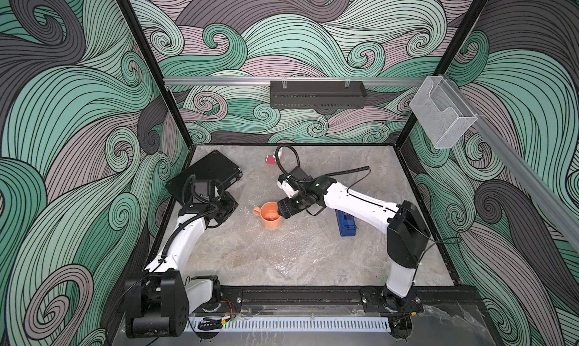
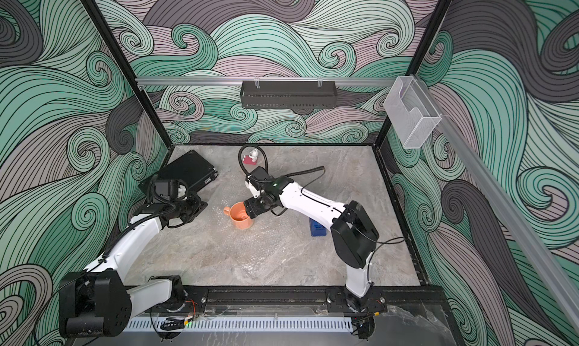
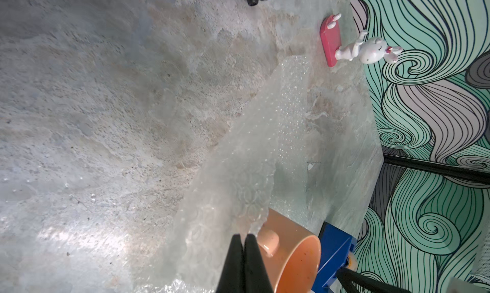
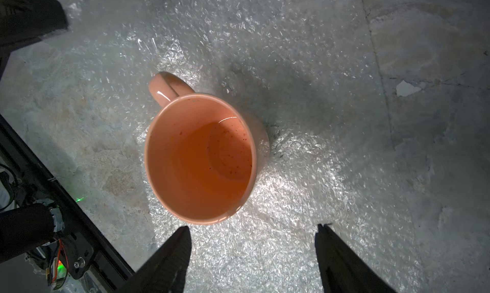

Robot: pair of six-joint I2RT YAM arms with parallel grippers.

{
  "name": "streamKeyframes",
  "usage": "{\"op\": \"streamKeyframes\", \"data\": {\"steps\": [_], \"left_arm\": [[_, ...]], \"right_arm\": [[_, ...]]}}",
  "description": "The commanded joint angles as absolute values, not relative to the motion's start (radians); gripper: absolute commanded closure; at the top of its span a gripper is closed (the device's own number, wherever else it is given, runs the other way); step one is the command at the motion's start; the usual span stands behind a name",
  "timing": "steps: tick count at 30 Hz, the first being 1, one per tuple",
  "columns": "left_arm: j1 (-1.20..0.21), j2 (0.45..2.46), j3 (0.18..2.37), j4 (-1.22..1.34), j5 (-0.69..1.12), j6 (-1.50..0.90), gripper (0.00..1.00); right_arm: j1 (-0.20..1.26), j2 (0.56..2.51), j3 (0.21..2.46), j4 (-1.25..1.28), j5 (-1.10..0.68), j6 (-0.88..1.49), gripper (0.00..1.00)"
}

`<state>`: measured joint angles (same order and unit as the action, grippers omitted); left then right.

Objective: Wrap mugs in bubble wrap
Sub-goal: Adjust the mug on the bubble wrap.

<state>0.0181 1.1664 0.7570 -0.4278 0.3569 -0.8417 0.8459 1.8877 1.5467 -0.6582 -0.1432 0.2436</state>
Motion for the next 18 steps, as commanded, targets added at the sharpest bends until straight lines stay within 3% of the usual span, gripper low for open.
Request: {"op": "streamKeyframes", "data": {"steps": [1,9,14,18], "left_arm": [[-0.014,1.132,0.816,-0.462,0.362,-0.865,1.00],[-0.066,1.129,0.837,-0.465,0.347,-0.874,1.00],[-0.080,1.134,0.837,-0.459,0.344,-0.878,1.00],[-0.094,1.131,0.840,-0.456,0.344,-0.882,1.00]], "right_arm": [[0.839,1.950,1.612,-0.694,-0.149,0.218,0.27],[0.840,2.053,1.693,-0.715,-0.133,0.311,0.46],[0.851,2.047,1.681,-0.724,-0.079,0.405,0.68],[0.861,2.034,1.665,-0.719,-0.043,0.455,0.80]]}}
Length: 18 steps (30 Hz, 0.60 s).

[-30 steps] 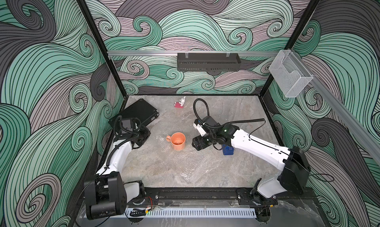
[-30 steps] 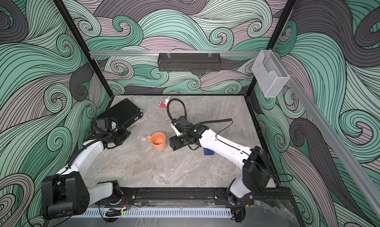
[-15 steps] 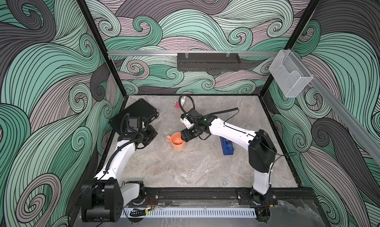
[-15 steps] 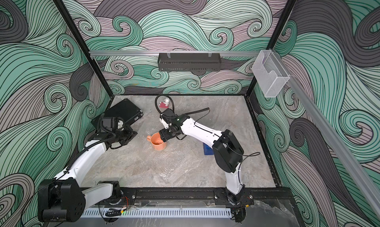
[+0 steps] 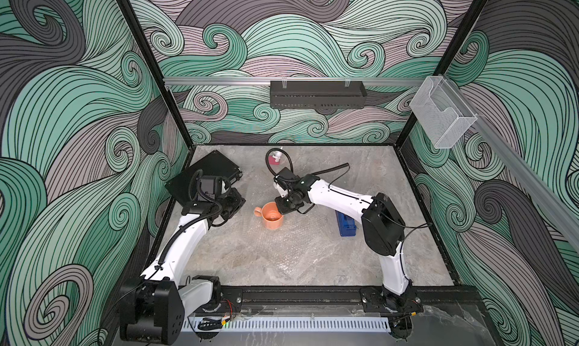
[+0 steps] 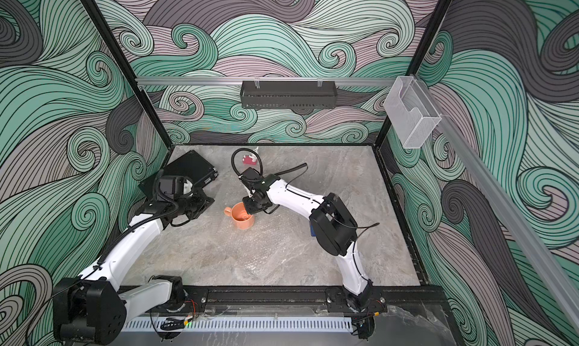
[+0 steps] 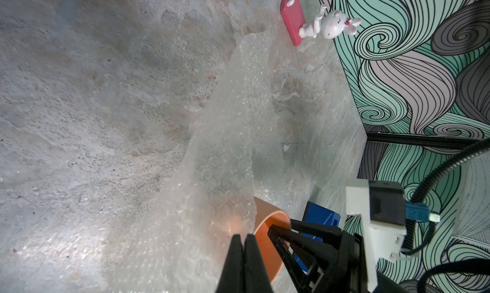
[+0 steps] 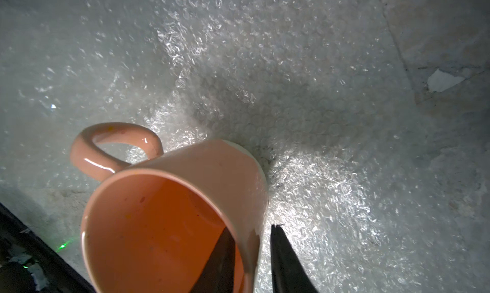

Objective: Wrap mugs in bubble wrap
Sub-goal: Adjust the mug on the bubble wrap.

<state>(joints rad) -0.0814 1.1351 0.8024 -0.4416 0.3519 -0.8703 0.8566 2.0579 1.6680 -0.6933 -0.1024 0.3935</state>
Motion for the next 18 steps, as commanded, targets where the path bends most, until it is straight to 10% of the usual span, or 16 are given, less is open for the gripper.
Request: {"op": "streamKeyframes", "data": {"steps": [1,11,18], "left_arm": [[-0.097,1.131,0.841,-0.456,0.343,-0.882,1.00],[-0.137,1.122,0.836,-0.448,0.345,-0.894,1.00],[-0.176,1.111,0.830,-0.440,0.350,-0.909,1.00]], "right_arm": [[0.865,2.031,1.663,-0.718,-0.033,0.467,0.83],[0.887,2.026,1.668,-0.714,-0.006,0.570,0.95],[0.903,2.018,1.685,-0.731,-0.009,0.574,0.65]]}}
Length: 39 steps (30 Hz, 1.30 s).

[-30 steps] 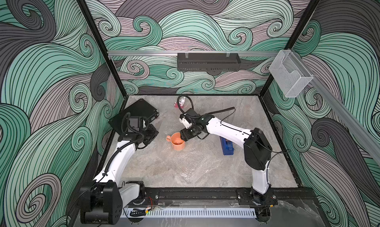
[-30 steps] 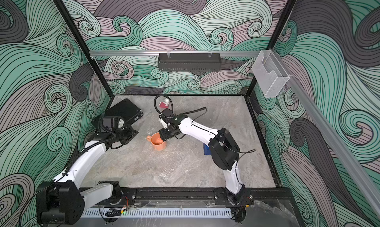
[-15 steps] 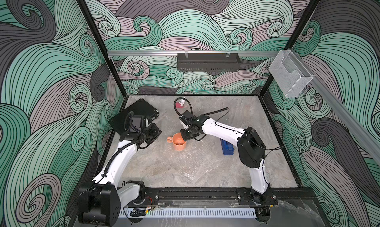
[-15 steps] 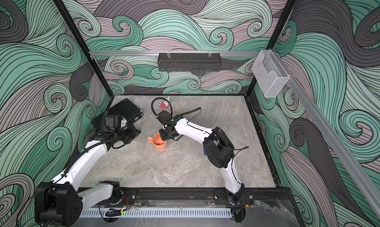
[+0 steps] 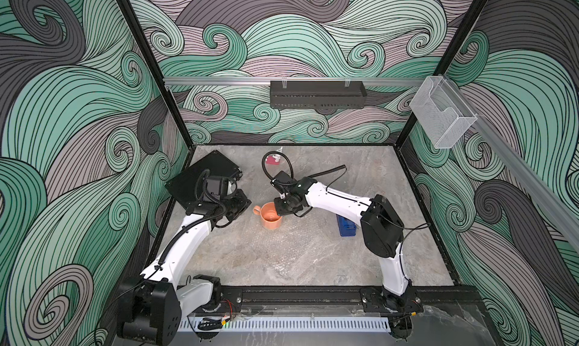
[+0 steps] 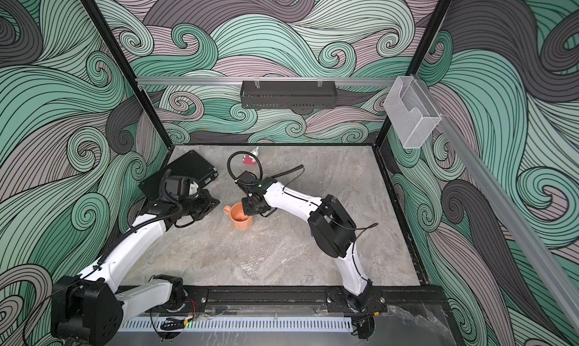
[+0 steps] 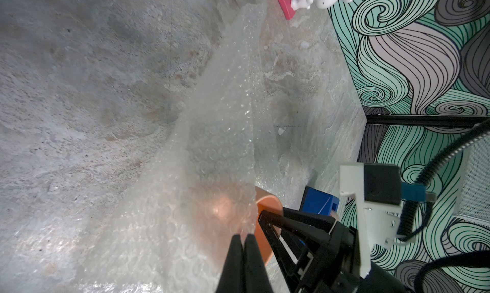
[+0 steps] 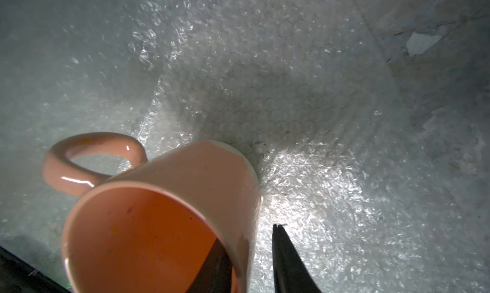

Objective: Wrap mugs in bubble wrap
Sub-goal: Adjust the mug on the bubble wrap, then wrap the mug in bubble wrap.

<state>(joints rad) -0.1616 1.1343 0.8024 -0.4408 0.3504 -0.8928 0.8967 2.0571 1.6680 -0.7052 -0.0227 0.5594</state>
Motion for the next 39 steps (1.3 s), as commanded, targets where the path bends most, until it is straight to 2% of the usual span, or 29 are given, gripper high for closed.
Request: {"op": "streamKeyframes", "data": {"steps": [1,7,12,16,22,31,34,39], "left_arm": [[-0.183,1.109,0.828,-0.432,0.352,-0.915,1.00],[-0.224,1.118,0.832,-0.401,0.373,-0.942,1.00],[-0.270,1.138,0.835,-0.382,0.360,-0.948,1.00],[-0.297,1.154,0.815,-0.354,0.348,-0.947,1.00],[-0.337,1.173,0.804,-0.319,0.335,-0.929,1.00],[-0.368,1.161,0.749,-0.274,0.321,-0.913,1.00],[-0.368,1.154,0.738,-0.270,0.321,-0.906,1.00],[-0.370,1.142,0.720,-0.256,0.343,-0.887,1.00]], "right_arm": [[0.905,2.008,1.687,-0.731,-0.013,0.574,0.63],[0.905,1.894,1.661,-0.725,-0.005,0.561,0.44],[0.886,1.790,1.603,-0.651,-0.076,0.558,0.37],[0.845,1.768,1.574,-0.539,-0.248,0.611,0.36],[0.790,1.844,1.543,-0.365,-0.503,0.766,0.38],[0.744,1.926,1.468,-0.130,-0.627,0.951,0.46],[0.742,1.948,1.469,-0.120,-0.651,0.966,0.50],[0.736,1.968,1.450,-0.107,-0.691,0.972,0.49]]}}
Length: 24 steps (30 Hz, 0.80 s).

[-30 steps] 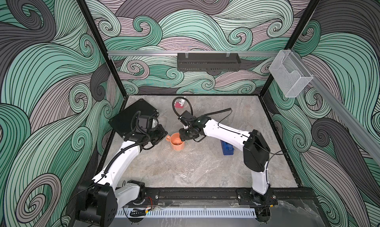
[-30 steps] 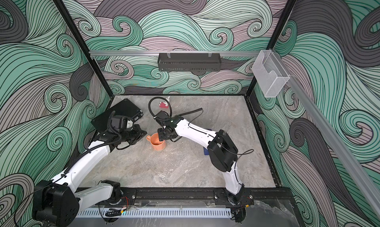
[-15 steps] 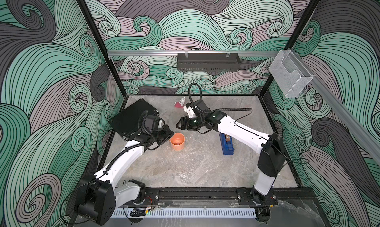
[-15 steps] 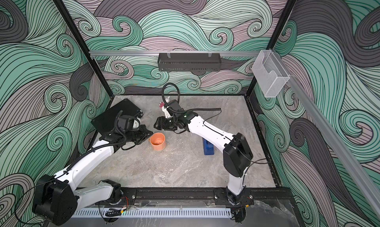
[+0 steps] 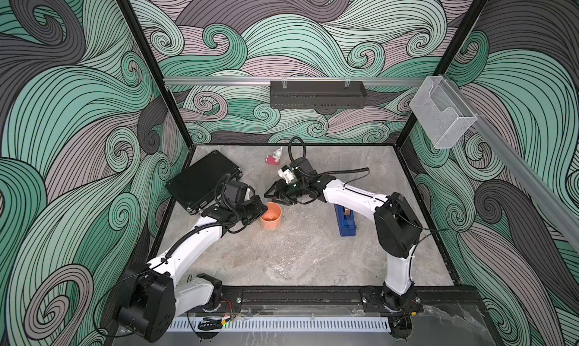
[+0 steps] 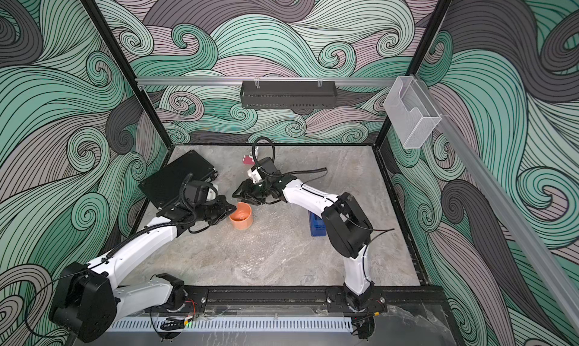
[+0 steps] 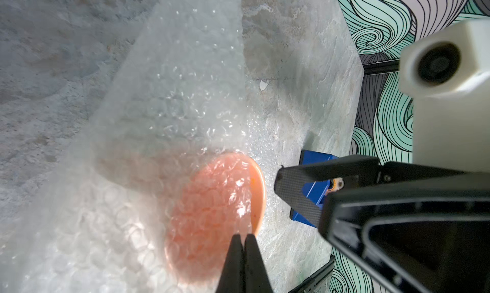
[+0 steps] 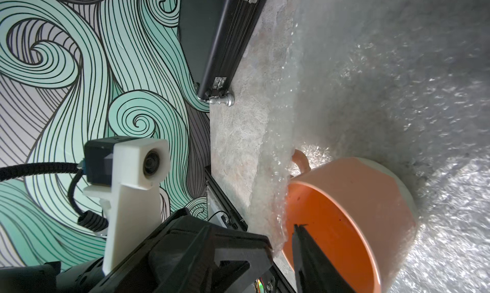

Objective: Wrap mugs in bubble wrap
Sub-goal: Wrap the mug in bubble wrap.

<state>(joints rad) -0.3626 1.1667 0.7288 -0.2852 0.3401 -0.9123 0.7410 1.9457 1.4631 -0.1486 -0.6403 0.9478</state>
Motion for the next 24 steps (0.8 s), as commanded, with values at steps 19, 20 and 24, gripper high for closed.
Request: {"op": "streamKeyframes", "data": {"steps": [19,20,24], "left_arm": [[-0.381,1.125,0.715,-0.227,0.407,-0.839,1.00],[-0.382,1.124,0.713,-0.227,0.407,-0.840,1.00],[-0.383,1.127,0.712,-0.223,0.423,-0.834,1.00]], "right_arm": [[0.739,1.952,1.367,-0.056,-0.754,0.985,0.51],[0.739,1.954,1.367,-0.054,-0.755,0.984,0.51],[0.742,1.973,1.377,-0.054,-0.772,0.978,0.59]]}}
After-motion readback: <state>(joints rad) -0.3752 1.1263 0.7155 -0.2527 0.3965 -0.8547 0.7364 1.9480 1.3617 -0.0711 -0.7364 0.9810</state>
